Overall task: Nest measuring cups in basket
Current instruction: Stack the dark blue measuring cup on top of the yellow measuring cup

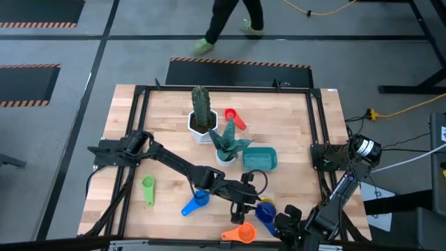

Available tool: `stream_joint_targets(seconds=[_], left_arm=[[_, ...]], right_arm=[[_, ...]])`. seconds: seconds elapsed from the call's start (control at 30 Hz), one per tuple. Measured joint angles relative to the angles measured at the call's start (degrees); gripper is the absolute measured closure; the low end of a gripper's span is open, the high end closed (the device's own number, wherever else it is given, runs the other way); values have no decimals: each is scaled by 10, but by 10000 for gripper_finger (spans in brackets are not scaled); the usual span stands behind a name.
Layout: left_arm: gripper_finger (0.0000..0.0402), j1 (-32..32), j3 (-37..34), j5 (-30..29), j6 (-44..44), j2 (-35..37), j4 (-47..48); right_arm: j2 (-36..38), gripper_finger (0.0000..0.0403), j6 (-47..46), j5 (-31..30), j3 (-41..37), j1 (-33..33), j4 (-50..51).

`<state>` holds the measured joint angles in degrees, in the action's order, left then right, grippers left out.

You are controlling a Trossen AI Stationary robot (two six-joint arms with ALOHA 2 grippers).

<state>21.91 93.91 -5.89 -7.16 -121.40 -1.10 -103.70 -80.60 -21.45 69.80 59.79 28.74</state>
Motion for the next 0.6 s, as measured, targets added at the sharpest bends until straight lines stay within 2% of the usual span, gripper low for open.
stream_joint_targets(seconds=[0.13,0.3,0.6], left_arm=[[255,0,0,0,0,0,0],[255,0,0,9,0,0,0],[260,0,0,9,0,0,1]], right_arm=[[0,387,1,-3,0,0,-2],[0,387,2,-43,0,0,-15],[0,386,2,-44,0,0,-17]])
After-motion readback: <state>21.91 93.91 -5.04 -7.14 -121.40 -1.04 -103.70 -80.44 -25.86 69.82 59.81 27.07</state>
